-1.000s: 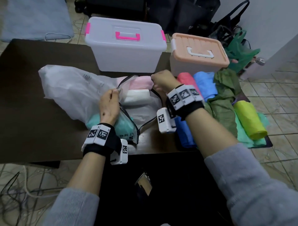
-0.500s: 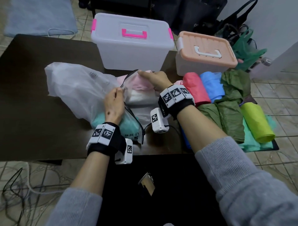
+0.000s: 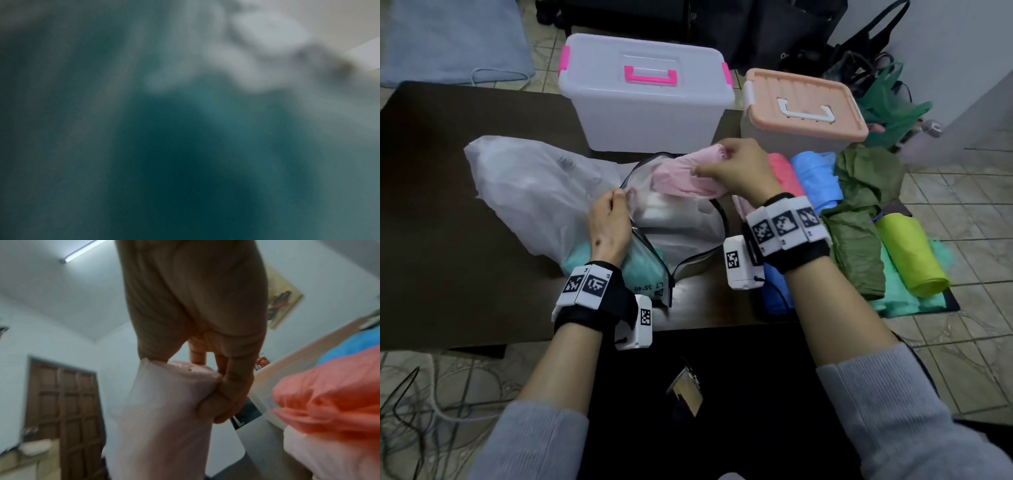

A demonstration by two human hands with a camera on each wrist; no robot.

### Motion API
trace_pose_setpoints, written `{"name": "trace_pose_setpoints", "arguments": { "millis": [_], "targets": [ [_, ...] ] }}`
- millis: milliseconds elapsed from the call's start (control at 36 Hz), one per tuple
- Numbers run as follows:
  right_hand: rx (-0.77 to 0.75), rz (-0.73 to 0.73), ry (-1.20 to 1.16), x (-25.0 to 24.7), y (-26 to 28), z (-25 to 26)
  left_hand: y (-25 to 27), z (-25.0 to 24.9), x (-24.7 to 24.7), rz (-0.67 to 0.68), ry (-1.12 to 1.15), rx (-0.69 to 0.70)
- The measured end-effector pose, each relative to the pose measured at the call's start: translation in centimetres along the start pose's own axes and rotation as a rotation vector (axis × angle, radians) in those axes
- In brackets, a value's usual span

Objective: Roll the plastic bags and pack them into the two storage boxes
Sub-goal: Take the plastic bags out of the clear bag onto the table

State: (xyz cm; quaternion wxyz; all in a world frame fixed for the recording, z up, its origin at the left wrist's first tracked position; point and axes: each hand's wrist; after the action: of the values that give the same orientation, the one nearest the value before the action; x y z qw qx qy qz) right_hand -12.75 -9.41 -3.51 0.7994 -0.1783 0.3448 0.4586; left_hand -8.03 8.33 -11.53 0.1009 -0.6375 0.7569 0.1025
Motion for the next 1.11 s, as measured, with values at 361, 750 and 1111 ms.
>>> {"name": "trace_pose_setpoints", "arguments": {
  "millis": [361, 750, 1111],
  "targets": [
    [0.21, -0.491, -0.141, -9.7, 2.4, -5.1, 0.1, 0.2, 0.0, 0.015, 0.071, -0.006],
    [0.438, -0.102, 0.335, -7.2, 2.9, -6.8, 0.1, 0.3, -0.4, 0.007, 0.027, -0.028],
    [-0.184, 0.1, 0.172, 2.0, 2.1, -0.4, 0.5, -0.1, -0.2, 0.004, 0.031, -0.002]
  ]
}}
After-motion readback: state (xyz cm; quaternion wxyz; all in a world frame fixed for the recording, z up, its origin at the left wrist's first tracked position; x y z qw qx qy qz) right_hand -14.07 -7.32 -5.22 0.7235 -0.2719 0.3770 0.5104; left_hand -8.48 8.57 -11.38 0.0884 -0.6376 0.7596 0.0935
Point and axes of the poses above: each hand's wrist, its own y-axis away from the middle knuckle, its own x-axis out of the palm, z = x × y, and after that the axes turned 3 degrees about z, right-handed
